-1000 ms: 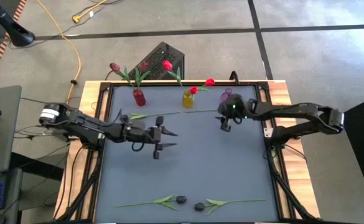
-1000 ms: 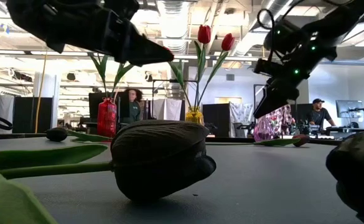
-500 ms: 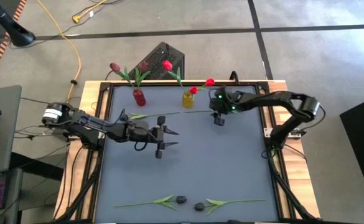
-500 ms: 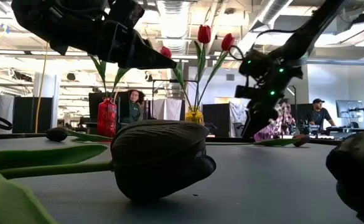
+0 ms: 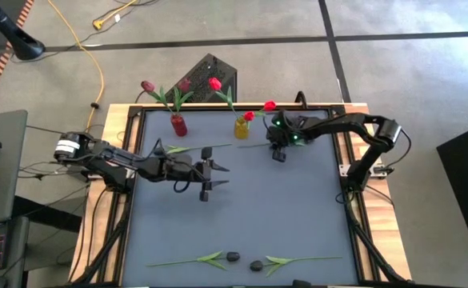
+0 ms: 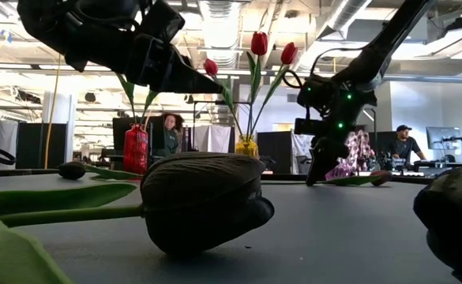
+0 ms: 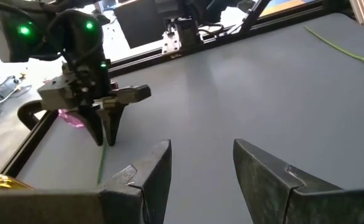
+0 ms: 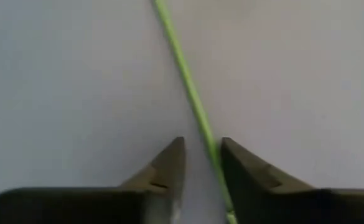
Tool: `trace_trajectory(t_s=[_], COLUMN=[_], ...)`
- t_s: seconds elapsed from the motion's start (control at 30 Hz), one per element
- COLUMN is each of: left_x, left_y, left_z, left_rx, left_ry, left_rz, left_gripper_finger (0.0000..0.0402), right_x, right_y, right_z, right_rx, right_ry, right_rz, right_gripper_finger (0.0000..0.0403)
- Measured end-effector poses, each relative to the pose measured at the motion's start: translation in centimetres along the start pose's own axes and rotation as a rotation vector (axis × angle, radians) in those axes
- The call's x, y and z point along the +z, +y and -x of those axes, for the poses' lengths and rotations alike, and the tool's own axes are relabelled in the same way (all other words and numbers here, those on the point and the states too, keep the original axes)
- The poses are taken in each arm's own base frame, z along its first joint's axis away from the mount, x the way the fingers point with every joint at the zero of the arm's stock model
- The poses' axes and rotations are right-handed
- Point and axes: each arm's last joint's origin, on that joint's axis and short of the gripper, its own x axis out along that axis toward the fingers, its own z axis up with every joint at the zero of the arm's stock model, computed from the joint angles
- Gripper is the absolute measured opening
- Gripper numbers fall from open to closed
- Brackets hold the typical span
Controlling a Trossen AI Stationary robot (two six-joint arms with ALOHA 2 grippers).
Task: Sort flowers into vase by color
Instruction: Put the dark red tulip into the red vase
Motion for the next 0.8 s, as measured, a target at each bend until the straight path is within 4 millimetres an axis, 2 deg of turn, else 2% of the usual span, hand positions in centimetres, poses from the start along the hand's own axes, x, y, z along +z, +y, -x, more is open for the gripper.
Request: trace_trajectory(t_s=[0.17, 0.23, 0.43, 0.57, 0.73, 0.8], left_x=[-0.1, -0.1, -0.1, 0.0, 0.8, 1.3], left_y=[0.2, 0.2, 0.2, 0.2, 1.3, 1.7], left_z=[0.0, 0.0, 0.0, 0.0, -0.4, -0.8], left_rx=[0.008, 0.008, 0.006, 0.007, 0.02, -0.006], left_ry=[0.002, 0.002, 0.001, -0.001, -0.013, 0.039], left_rz=[0.002, 0.002, 0.003, 0.038, 0.292, 0.335], left_gripper_finger=[0.0162, 0.0162, 0.0162, 0.0162, 0.0162, 0.0162], right_x=[0.4, 0.7, 1.3, 1.6, 2.3, 2.6], right_y=[1.0, 1.6, 3.8, 5.9, 10.0, 11.9], right_z=[0.4, 0.7, 1.5, 2.5, 2.9, 2.9], right_rx=[-0.003, -0.007, 0.006, -0.045, -0.049, -0.027], right_ry=[-0.005, -0.012, -0.018, 0.007, -0.027, -0.062], right_rz=[0.036, 0.056, 0.072, 0.14, 0.31, 0.388], right_gripper_finger=[0.0036, 0.0016, 0.0028, 0.0017, 0.0017, 0.0019])
